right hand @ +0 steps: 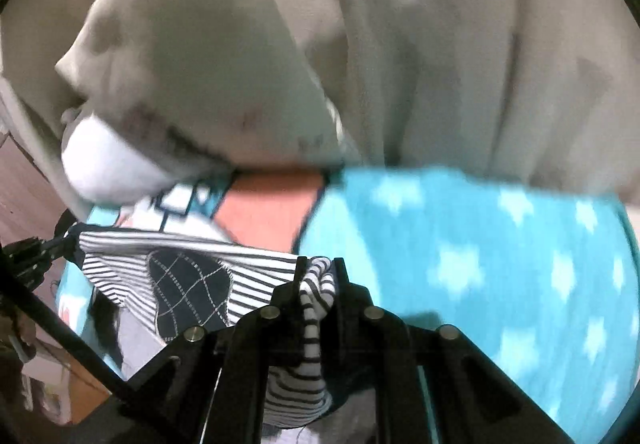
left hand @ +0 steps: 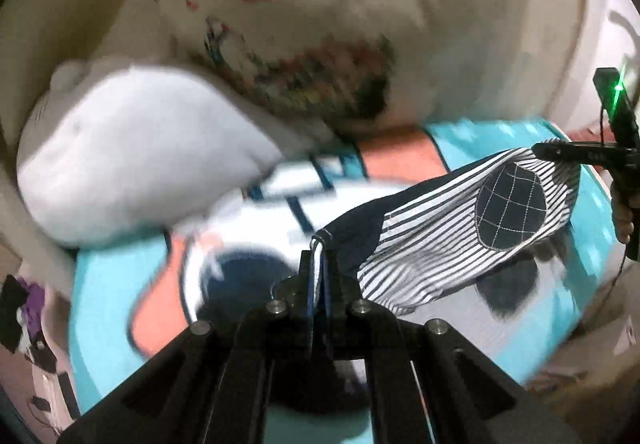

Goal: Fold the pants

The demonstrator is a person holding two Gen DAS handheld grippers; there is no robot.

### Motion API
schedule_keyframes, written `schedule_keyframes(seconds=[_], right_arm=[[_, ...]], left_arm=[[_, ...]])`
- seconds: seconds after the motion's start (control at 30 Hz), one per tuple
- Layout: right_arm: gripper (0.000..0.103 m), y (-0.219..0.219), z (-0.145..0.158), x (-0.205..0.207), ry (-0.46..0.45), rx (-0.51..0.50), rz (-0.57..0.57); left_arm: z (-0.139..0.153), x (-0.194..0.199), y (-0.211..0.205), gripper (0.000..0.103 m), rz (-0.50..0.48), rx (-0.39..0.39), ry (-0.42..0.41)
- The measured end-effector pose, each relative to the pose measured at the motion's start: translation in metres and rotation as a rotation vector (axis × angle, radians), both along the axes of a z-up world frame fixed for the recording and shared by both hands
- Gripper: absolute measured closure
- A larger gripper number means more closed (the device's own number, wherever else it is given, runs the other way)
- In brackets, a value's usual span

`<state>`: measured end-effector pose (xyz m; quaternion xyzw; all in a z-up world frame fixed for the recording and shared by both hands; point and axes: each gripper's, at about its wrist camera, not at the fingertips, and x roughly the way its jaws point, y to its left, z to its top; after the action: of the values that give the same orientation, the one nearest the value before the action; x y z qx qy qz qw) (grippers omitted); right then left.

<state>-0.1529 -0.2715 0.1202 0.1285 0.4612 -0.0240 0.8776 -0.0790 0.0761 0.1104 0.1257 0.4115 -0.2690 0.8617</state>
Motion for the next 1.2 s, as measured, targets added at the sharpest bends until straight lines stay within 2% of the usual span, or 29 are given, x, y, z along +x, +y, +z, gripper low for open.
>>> schedule_keyframes(seconds=[0.13, 0.2, 0.3, 0.43, 0.47, 0.63, 0.77, 0.9, 0.97, 1.03, 1.07, 1.1, 1.13, 1.17, 1.2], right_arm=[[0.086, 0.004, -0.047, -0.044, 0.117, 0.019, -0.105], [0.083, 0.000, -0.058, -0.073, 0.138, 0.068, -0.182], [0.079, -0.003, -0.051, -0.096, 0.110, 0.106, -0.272], [0.049, 0.016, -0.030, -0.089, 0.067, 0.040, -0.250], [0.046, 0.020, -0.027, -0.086, 0.068, 0.030, -0.250], [0.045, 0.024, -0.014, -0.083, 0.051, 0.008, -0.282], [0.039, 0.032, -0.017, -0.062, 0.078, -0.043, -0.197], [0.038, 0.041, -0.043, -0.030, 0.156, -0.084, -0.111], [0.038, 0.044, -0.058, -0.020, 0.199, -0.110, -0.070], [0.038, 0.046, -0.067, -0.015, 0.221, -0.136, -0.044], [0.040, 0.047, -0.071, -0.013, 0.235, -0.139, -0.028], [0.047, 0.047, -0.073, -0.013, 0.240, -0.133, -0.021], [0.069, 0.046, -0.074, -0.013, 0.247, -0.130, -0.018], [0.082, 0.044, -0.073, -0.013, 0.252, -0.132, -0.020], [0.086, 0.042, -0.072, -0.013, 0.252, -0.127, -0.021]], left_arm=[[-0.032, -0.019, -0.002, 0.099, -0.018, 0.075, 0.125], [-0.055, -0.027, -0.001, 0.099, -0.029, 0.108, 0.163], [-0.055, -0.035, 0.006, 0.099, -0.062, 0.116, 0.165], [-0.045, -0.027, 0.008, 0.098, -0.067, 0.112, 0.153], [-0.043, -0.027, 0.010, 0.098, -0.064, 0.107, 0.152], [-0.038, -0.024, 0.027, 0.098, -0.036, 0.079, 0.162], [-0.039, -0.016, 0.042, 0.098, -0.021, 0.038, 0.200], [-0.028, -0.002, 0.046, 0.097, -0.011, -0.060, 0.224], [-0.024, 0.000, 0.040, 0.086, -0.036, -0.053, 0.203], [-0.023, -0.004, 0.029, 0.062, -0.086, -0.016, 0.165], [-0.026, -0.006, 0.022, 0.061, -0.111, 0.013, 0.155], [-0.030, -0.009, 0.014, 0.062, -0.131, 0.045, 0.152], [-0.038, -0.014, 0.002, 0.066, -0.152, 0.093, 0.154], [-0.043, -0.017, -0.005, 0.075, -0.166, 0.132, 0.149], [-0.050, -0.020, -0.014, 0.099, -0.175, 0.184, 0.139]])
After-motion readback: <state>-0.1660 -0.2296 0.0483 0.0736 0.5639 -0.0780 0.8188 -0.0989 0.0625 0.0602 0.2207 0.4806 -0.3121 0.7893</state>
